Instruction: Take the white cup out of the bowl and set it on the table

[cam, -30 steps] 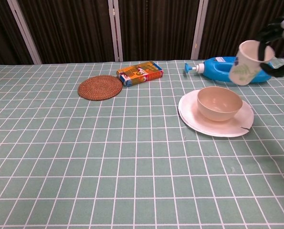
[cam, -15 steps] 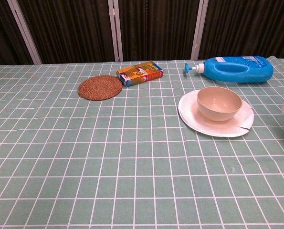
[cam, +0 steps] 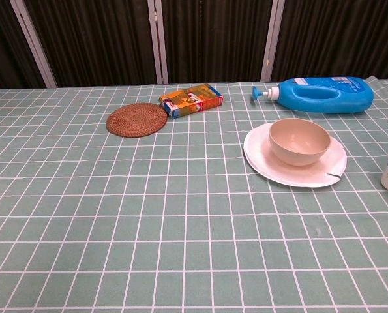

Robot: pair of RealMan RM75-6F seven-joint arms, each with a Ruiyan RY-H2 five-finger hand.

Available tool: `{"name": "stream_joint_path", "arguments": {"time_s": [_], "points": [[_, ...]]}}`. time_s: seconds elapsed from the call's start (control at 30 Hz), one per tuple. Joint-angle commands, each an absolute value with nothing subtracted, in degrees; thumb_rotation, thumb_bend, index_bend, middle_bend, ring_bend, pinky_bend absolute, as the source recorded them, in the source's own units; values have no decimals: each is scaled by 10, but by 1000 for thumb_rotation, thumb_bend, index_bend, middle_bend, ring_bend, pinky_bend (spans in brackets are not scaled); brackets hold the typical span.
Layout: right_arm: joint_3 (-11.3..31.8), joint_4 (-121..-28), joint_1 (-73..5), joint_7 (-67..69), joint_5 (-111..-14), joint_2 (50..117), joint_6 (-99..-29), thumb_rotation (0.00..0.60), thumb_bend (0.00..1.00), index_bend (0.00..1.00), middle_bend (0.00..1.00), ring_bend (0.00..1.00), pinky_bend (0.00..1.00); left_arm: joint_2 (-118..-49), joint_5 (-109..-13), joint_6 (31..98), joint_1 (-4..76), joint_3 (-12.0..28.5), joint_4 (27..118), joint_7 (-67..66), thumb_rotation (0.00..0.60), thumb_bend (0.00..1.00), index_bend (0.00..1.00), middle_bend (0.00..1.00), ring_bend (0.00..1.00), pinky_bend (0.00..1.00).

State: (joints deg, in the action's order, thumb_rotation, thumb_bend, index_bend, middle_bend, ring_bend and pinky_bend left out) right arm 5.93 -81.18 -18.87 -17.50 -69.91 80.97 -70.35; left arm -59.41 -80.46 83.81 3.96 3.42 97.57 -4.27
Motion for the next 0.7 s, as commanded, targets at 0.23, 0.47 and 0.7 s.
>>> {"name": "stream_joint_path", "arguments": {"time_s": [0.23,0.47,0.7], "points": [[55,-827,-185,-173,-702,795,-697,600,239,282,0,0,0,-595,-807,840,39,34,976,-43,600,0,0,0,0,0],[53,-866,-176,-183,-694,766,-700,600,162,12,0,0,0,-594,-807,841,39,34,975,-40,600,0,0,0,0,0],[26,-875,-125,-125,-783,727,-799,600,125,0,0,0,0,-597,-809,842,40,34,970,-39,600,0,0,0,0,0]]}}
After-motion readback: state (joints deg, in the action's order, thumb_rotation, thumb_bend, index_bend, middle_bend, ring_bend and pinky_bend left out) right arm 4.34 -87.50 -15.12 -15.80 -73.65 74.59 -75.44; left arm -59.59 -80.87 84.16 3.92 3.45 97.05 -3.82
